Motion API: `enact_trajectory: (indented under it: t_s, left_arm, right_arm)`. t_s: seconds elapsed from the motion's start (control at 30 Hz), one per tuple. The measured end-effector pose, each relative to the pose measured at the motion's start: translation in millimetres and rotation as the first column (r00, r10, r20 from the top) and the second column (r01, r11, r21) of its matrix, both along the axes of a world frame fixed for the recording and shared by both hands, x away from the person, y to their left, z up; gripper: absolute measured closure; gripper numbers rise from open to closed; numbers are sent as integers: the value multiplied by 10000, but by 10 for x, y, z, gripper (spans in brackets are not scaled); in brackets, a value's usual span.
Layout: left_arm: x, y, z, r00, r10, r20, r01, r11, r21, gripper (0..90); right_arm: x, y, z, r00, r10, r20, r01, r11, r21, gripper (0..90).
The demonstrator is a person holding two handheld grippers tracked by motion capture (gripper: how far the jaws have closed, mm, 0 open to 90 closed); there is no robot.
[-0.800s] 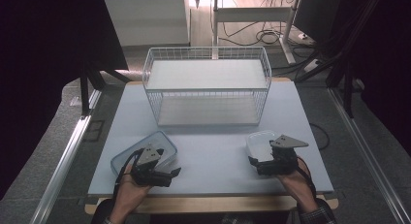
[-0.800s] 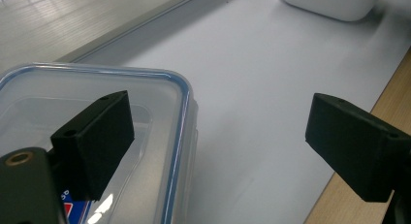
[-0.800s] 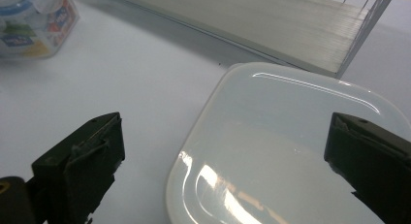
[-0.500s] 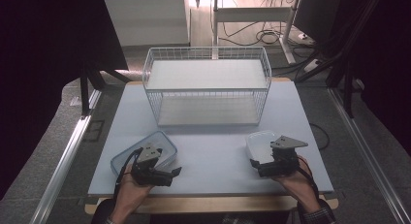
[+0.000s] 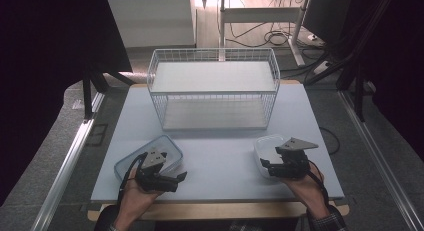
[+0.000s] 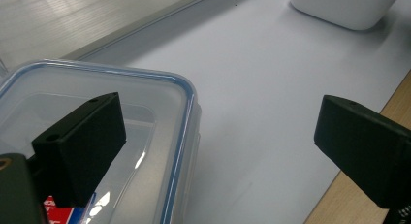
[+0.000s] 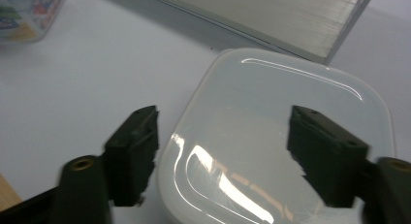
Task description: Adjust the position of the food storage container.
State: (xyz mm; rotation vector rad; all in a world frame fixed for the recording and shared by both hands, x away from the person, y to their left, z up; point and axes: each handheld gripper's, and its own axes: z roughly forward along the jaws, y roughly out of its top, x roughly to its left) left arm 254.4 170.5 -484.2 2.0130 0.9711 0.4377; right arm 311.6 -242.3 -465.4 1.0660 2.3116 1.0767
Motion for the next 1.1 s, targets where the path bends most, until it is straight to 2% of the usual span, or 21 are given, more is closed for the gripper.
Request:
enact_trajectory:
  t_s: [0.03,0.07,0.1,0.13,0.2,0.23,0.27,0.3,0.33,0.4,0.5,0.6,0.67,0.77,0.87,1.0,1.1]
  left_arm:
    - [-1,3,0,10000,25,42,-26,10000,50,44]
    - [-2,6,1,9999,87,99,-89,9998,155,45]
    - [-2,6,1,9999,87,99,-89,9998,155,45]
    - [-2,11,2,9999,94,136,-96,9998,181,45]
    - [-2,13,4,9998,105,148,-107,9998,179,45]
    - [-2,14,5,9998,112,156,-115,9998,183,45]
    - [-3,16,8,9997,146,178,-150,9997,216,45]
    - [-3,16,8,9997,146,178,-150,9997,216,45]
    - [-2,17,8,9997,180,184,-184,9996,214,45]
    - [-1,20,8,9997,183,161,-186,9996,204,46]
    - [3,21,2,9996,242,131,-246,9992,304,46]
    - [8,15,-14,9996,262,123,-268,9982,533,45]
    - [5,13,-13,9997,226,109,-231,9986,484,45]
    - [1,14,-7,9997,223,137,-229,9987,457,45]
    - [-1,18,-8,9997,224,126,-229,9988,425,45]
    - [0,16,-11,9997,208,97,-211,9990,402,44]
    - [-1,8,-9,9999,164,48,-166,9990,411,47]
  right_arm:
    - [4,7,13,9999,115,-9,-115,9999,-14,398]
    - [10,39,36,9990,455,-48,-456,9988,-155,483]
    - [10,39,36,9990,455,-48,-456,9988,-155,483]
    - [12,80,48,9977,674,-74,-676,9975,-197,574]
    - [17,121,61,9954,945,-154,-948,9952,-228,659]
    - [17,121,61,9954,945,-154,-948,9952,-228,659]
    - [20,166,70,9931,1155,-180,-1160,9929,-254,732]
    - [20,166,70,9931,1155,-180,-1160,9929,-254,732]
    - [26,208,64,9912,1314,-153,-1319,9906,-351,792]
    - [31,221,58,9906,1357,-177,-1363,9898,-407,820]
    - [49,276,13,9857,1591,-553,-1611,9864,-323,879]
    - [40,333,-49,9811,1762,-797,-1813,9815,-620,890]
    - [36,349,-89,9809,1718,-907,-1793,9803,-823,891]
    - [34,350,-99,9794,1760,-994,-1840,9798,-781,893]
    - [8,338,-109,9788,1784,-1006,-1881,9773,-973,893]
    - [-27,268,-118,9811,1634,-1031,-1750,9779,-1147,893]
    - [-46,119,-122,9842,1376,-1112,-1495,9829,-1075,892]
